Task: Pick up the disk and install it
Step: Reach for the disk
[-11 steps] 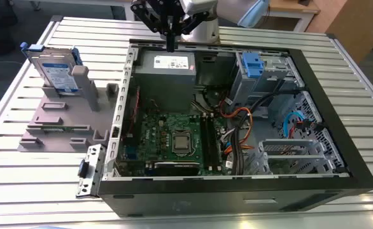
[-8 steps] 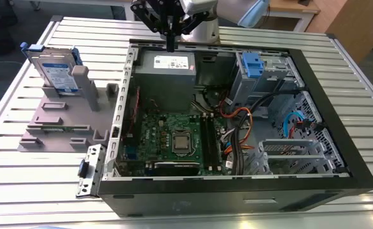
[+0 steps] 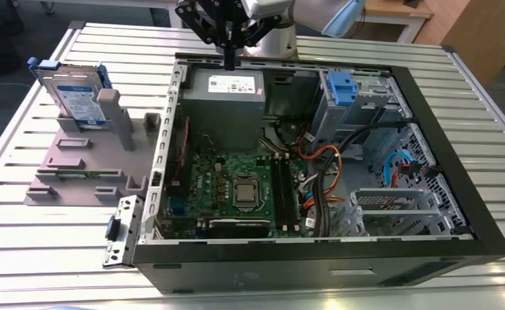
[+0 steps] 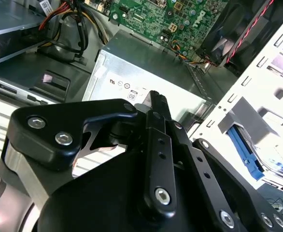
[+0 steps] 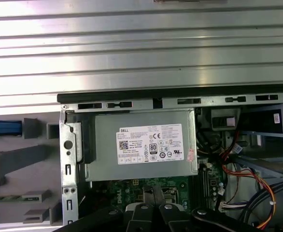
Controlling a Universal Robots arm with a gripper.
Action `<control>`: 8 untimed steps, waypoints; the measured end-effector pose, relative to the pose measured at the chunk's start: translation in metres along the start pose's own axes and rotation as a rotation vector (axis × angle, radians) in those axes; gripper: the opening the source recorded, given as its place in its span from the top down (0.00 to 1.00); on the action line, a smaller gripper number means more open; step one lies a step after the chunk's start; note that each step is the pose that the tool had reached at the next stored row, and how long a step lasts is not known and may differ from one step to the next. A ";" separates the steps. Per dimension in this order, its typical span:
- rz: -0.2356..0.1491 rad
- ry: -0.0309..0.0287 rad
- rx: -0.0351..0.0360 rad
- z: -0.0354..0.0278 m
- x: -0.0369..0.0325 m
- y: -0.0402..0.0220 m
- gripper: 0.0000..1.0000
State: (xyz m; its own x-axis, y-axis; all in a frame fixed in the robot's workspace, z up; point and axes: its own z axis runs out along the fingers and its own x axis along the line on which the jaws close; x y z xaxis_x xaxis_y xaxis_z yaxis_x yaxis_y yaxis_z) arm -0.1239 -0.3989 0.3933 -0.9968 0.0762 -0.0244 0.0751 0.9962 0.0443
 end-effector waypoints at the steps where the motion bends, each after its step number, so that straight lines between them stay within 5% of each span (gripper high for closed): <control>1: 0.000 0.0000 0.0000 0.0000 0.0000 0.0000 0.89; 8: 0.000 0.0000 -0.0001 -0.0001 0.0021 -0.0002 0.89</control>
State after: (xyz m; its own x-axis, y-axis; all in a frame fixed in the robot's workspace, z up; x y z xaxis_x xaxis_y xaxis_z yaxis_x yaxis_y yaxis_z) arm -0.1260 -0.3989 0.3933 -0.9968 0.0764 -0.0245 0.0752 0.9962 0.0444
